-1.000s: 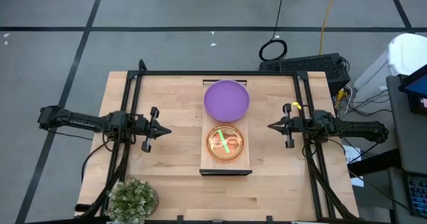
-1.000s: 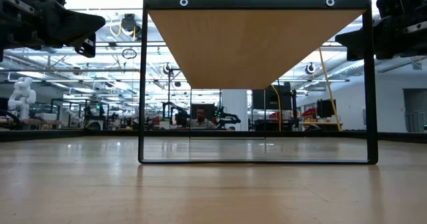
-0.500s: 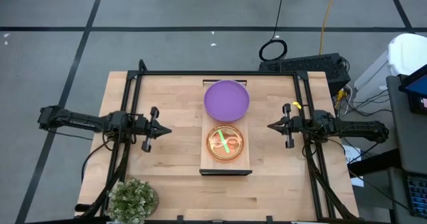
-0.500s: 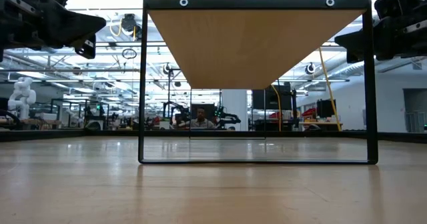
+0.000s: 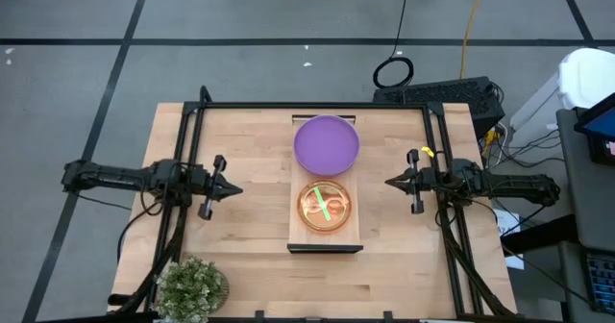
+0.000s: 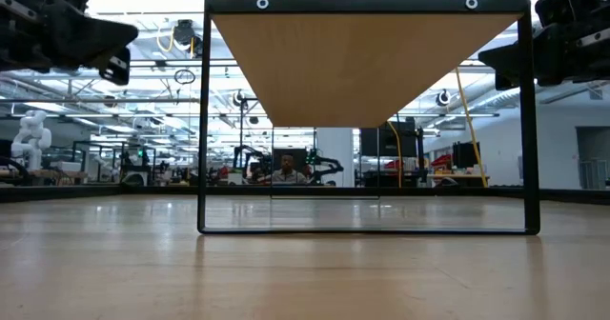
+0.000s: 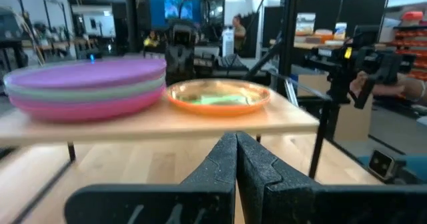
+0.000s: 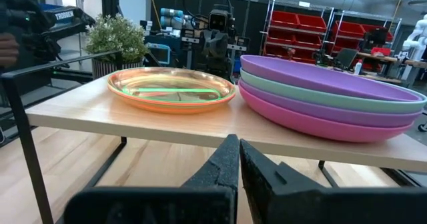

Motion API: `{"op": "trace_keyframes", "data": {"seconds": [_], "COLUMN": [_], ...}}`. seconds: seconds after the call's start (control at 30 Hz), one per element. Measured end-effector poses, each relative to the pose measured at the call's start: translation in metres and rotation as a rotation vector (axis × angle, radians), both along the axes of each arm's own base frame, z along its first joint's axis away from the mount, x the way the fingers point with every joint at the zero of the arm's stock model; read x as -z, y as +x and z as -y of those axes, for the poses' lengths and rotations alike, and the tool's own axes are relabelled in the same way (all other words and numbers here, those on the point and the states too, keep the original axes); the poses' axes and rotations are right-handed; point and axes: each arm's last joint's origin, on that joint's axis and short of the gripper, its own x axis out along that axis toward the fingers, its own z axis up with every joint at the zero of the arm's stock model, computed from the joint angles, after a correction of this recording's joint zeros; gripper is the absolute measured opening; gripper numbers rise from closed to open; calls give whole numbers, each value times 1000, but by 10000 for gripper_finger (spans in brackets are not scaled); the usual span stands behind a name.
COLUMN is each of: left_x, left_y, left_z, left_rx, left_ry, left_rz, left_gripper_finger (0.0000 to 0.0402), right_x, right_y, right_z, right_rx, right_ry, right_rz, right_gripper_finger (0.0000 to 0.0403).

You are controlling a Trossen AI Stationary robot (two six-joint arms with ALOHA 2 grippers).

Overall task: Place and stack plates onto a shelf
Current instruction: Return to Home Position

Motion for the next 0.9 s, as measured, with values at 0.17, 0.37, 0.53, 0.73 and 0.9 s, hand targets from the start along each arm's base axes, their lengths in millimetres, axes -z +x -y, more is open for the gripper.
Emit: {"op": "trace_keyframes", "data": {"seconds": [0.17, 0.37, 0.53, 0.73, 0.9], "left_x": [4, 7, 7, 7, 7], "left_y": [-6, -11, -14, -13, -13], "left_z": [0, -2, -2, -1, -1], "left_rx": [1, -30, -34, -31, -30], "left_ry": [-26, -15, 11, -12, -14], "left_rz": [-36, -58, -38, -48, -48], "left_gripper_finger": [1, 1, 1, 1, 1], "right_x": [0, 0, 0, 0, 0], "right_y": [0, 0, 0, 0, 0], "right_z": [0, 0, 0, 0, 0], "right_rx": [0, 0, -1, -1, -1], "right_ry": [0, 0, 0, 0, 0], "right_rz": [0, 1, 1, 1, 1], "right_gripper_finger": [0, 0, 0, 0, 0]}}
